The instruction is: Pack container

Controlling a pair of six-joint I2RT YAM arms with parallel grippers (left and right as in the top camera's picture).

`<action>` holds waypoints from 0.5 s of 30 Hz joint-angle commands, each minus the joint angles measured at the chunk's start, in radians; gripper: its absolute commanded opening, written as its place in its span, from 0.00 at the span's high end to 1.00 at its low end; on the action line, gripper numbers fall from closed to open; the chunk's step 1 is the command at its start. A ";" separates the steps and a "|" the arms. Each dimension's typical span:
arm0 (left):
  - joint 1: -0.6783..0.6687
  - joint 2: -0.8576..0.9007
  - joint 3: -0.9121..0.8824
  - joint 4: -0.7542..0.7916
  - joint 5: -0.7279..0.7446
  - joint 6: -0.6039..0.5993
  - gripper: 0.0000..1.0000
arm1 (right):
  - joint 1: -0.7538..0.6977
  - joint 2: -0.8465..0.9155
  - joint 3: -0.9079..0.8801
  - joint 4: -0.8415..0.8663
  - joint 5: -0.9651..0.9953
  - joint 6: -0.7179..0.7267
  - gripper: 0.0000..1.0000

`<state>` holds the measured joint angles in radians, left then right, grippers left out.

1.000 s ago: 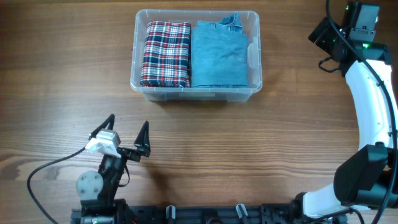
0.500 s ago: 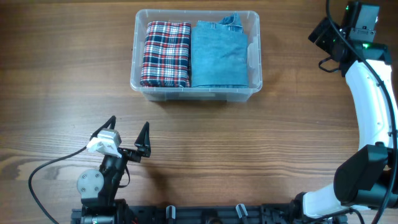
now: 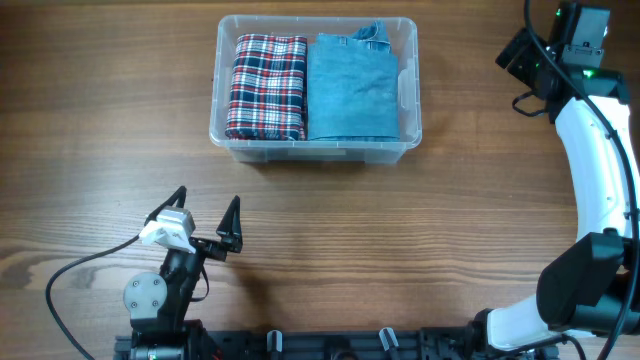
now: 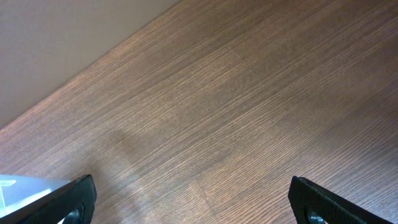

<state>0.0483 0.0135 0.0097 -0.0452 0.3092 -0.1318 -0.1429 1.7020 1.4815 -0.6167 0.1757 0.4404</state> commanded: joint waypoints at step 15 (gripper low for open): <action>0.008 -0.011 -0.004 -0.002 0.005 0.023 0.00 | 0.002 -0.213 -0.004 0.002 -0.005 0.007 0.00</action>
<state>0.0483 0.0135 0.0097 -0.0452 0.3092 -0.1318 -0.1429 1.6531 1.4792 -0.6193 0.1757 0.4404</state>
